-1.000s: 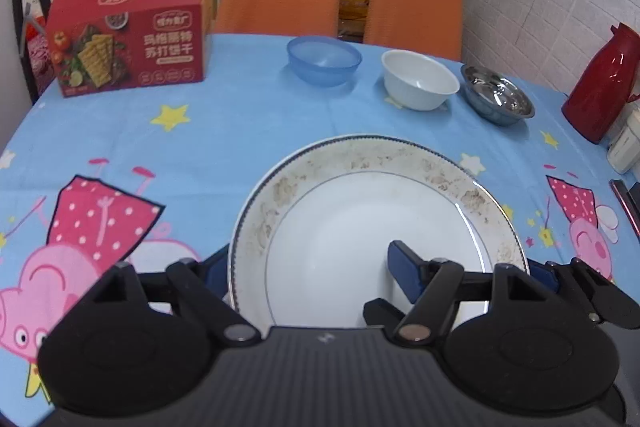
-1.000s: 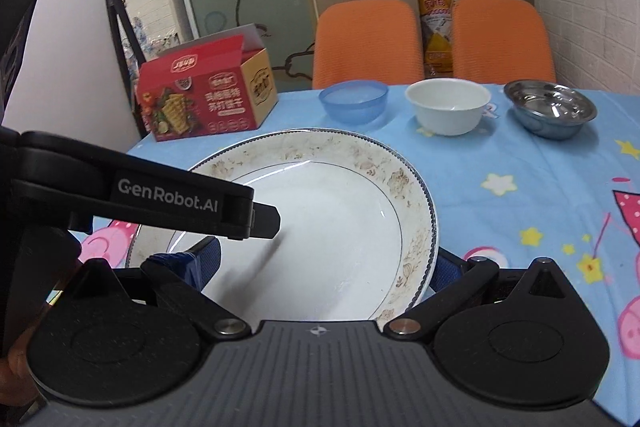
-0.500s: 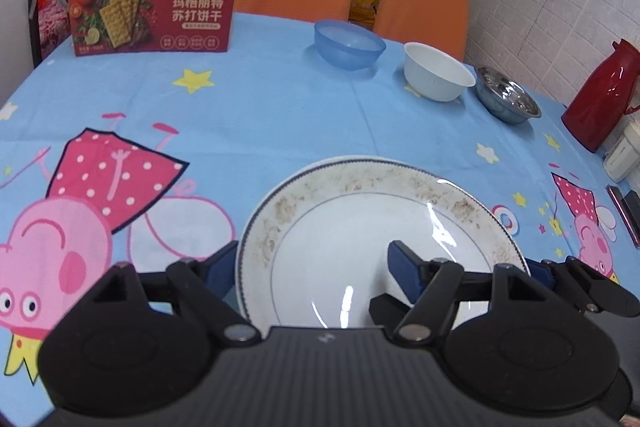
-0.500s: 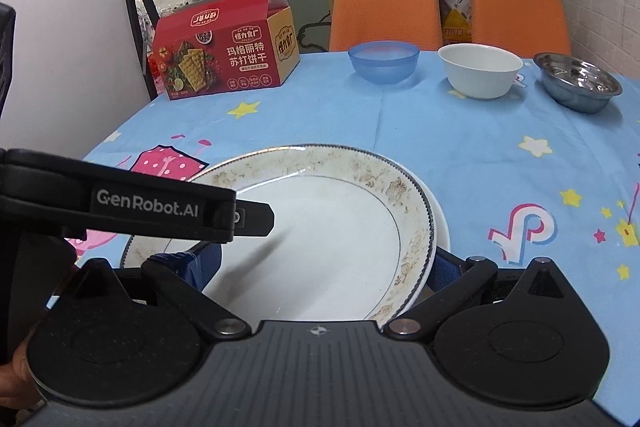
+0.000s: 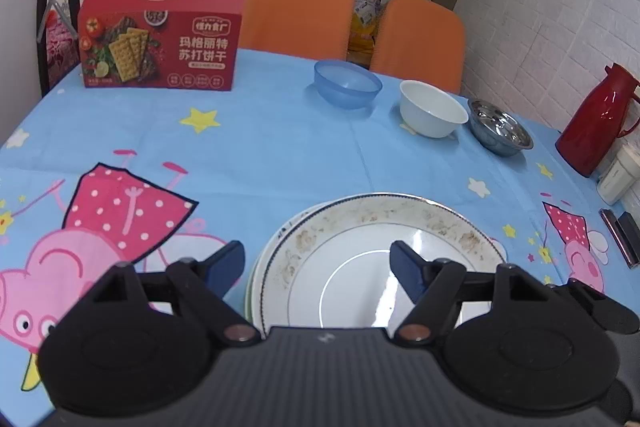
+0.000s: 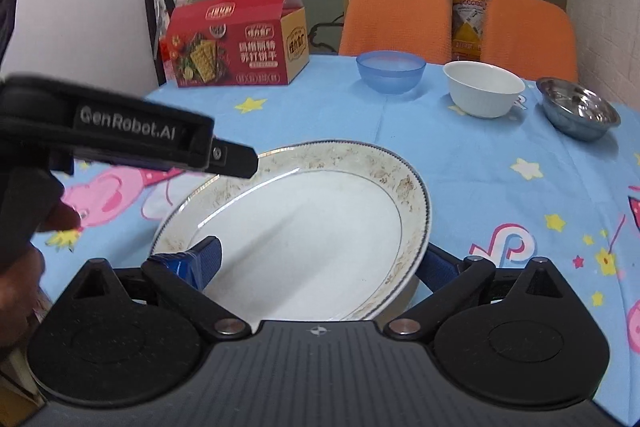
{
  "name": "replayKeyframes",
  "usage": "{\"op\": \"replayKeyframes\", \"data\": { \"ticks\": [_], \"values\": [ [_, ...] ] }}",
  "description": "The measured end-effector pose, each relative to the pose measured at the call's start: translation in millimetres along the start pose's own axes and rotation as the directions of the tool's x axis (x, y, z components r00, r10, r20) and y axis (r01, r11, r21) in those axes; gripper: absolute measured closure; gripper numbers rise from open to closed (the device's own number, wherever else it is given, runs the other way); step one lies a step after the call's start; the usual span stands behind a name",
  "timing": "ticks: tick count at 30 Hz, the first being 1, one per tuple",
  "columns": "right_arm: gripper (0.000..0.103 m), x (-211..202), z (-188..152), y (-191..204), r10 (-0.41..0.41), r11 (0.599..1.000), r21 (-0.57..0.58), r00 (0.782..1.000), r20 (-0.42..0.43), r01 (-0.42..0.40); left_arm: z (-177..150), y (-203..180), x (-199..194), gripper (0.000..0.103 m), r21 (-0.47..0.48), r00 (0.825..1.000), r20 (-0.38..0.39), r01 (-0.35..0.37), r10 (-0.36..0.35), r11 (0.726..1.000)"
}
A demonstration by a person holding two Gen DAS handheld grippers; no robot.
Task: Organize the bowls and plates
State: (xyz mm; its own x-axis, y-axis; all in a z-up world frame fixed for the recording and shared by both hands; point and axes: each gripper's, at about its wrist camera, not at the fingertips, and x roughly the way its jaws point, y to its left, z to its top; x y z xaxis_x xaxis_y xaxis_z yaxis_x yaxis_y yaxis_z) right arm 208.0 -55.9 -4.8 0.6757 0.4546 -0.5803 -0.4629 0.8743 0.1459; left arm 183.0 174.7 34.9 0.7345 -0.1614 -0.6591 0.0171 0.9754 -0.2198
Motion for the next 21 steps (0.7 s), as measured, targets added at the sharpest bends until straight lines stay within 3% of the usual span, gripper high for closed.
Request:
{"op": "replayKeyframes", "data": {
  "ticks": [3, 6, 16, 21],
  "values": [
    [0.014, -16.1, 3.0, -12.7, -0.026, 0.998, 0.055, 0.997, 0.072, 0.022, 1.3, -4.5, -0.3, 0.03, 0.001, 1.0, 0.001, 0.008, -0.008, 1.0],
    [0.014, -22.7, 5.4, -16.9, -0.027, 0.998, 0.056, 0.996, 0.086, 0.022, 3.1, -12.2, -1.4, 0.03, 0.007, 1.0, 0.007, 0.017, -0.017, 1.0],
    [0.014, -29.0, -8.5, -46.0, -0.026, 0.991, 0.133, 0.997, 0.068, 0.016, -1.3, -39.4, -2.4, 0.029, 0.053, 0.999, -0.01, 0.034, -0.033, 0.998],
    [0.014, -42.2, -16.4, -79.7, -0.073, 0.974, 0.223, 0.993, 0.089, 0.052, -5.1, -55.5, -4.3, 0.025, 0.061, 0.998, -0.014, 0.055, -0.054, 0.997]
  ]
}}
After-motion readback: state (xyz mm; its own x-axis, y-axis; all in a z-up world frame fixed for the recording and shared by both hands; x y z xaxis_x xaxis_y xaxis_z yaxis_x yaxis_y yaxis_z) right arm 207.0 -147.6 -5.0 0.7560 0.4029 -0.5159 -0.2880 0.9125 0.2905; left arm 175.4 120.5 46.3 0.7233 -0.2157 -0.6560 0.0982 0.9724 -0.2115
